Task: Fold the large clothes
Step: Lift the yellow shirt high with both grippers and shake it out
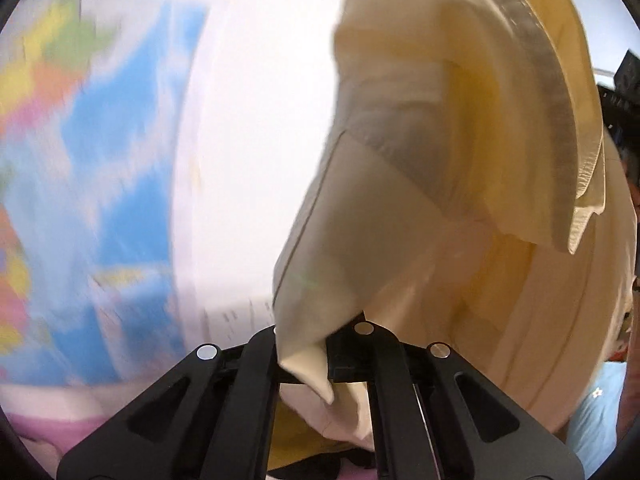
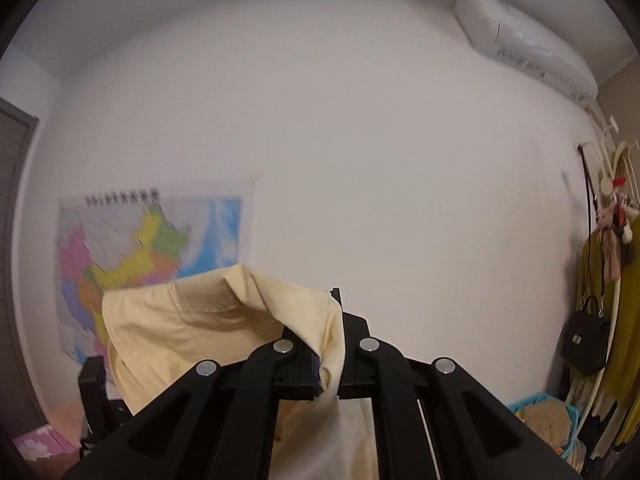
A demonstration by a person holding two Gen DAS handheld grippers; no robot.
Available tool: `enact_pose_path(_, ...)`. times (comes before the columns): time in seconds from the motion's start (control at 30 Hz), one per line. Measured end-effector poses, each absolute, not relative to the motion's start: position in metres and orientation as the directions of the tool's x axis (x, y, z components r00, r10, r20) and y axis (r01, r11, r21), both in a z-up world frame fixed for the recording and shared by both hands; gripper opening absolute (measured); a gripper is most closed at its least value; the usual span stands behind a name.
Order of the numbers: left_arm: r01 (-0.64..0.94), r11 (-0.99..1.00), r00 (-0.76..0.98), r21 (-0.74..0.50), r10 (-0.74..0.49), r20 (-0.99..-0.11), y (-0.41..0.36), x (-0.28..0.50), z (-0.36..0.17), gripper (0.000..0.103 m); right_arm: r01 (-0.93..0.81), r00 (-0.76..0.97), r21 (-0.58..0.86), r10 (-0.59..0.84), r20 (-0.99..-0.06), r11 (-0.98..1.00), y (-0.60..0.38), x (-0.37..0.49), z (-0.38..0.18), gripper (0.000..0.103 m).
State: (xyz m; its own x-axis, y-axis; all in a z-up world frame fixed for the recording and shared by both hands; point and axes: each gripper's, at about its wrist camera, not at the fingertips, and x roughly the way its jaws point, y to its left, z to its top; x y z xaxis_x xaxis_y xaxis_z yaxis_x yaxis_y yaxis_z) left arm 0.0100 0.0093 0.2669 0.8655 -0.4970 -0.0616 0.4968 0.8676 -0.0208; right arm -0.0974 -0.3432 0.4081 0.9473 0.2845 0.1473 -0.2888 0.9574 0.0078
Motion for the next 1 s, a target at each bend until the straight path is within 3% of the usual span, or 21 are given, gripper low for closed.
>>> enact_pose_path(0.2, 0.41, 0.908, 0.908, 0.088, -0.415, 0.054, 0.046, -0.102, 0.321, 0.003, -0.418, 0.891, 0.036, 0.402, 0.214, 0.908, -0.355, -0.163, 0.411, 0.004)
enact_pose_path(0.43, 0.208, 0.963, 0.972, 0.171, -0.223, 0.074, 0.097, -0.198, 0.313, 0.003, -0.625, 0.776, 0.054, 0.612, 0.154, 0.779, -0.33, -0.188, 0.371, 0.004)
enact_pose_path(0.6, 0.095, 0.978, 0.994, 0.185, -0.103, 0.035, 0.128, -0.274, 0.299, 0.003, -0.744, 0.668, 0.084, 0.74, 0.076, 0.663, -0.29, -0.188, 0.332, 0.005)
enact_pose_path(0.87, -0.002, 0.982, 1.0, 0.188, 0.002, -0.001, 0.163, -0.311, 0.301, 0.003, -0.839, 0.544, 0.035, 0.838, 0.043, 0.543, -0.241, -0.215, 0.314, 0.005)
enact_pose_path(1.0, 0.021, 0.993, 0.991, 0.112, -0.006, -0.136, 0.188, -0.257, 0.299, 0.004, -0.833, 0.536, 0.145, 0.844, -0.028, 0.534, -0.219, -0.152, 0.307, 0.006)
